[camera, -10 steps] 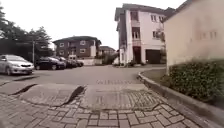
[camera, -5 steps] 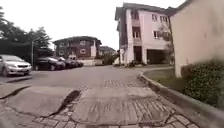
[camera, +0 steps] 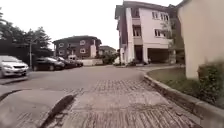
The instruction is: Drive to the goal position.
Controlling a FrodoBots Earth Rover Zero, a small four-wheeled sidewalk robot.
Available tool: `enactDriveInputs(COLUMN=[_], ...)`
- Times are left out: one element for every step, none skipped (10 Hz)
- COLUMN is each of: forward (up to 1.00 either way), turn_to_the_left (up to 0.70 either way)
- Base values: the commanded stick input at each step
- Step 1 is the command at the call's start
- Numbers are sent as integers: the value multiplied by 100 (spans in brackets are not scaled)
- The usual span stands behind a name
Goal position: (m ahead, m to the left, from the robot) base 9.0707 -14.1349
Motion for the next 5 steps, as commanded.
enactDriveInputs(forward=[70, 70, 70, 70, 70], turn_to_the_left=[0, 0, 0, 0, 0])
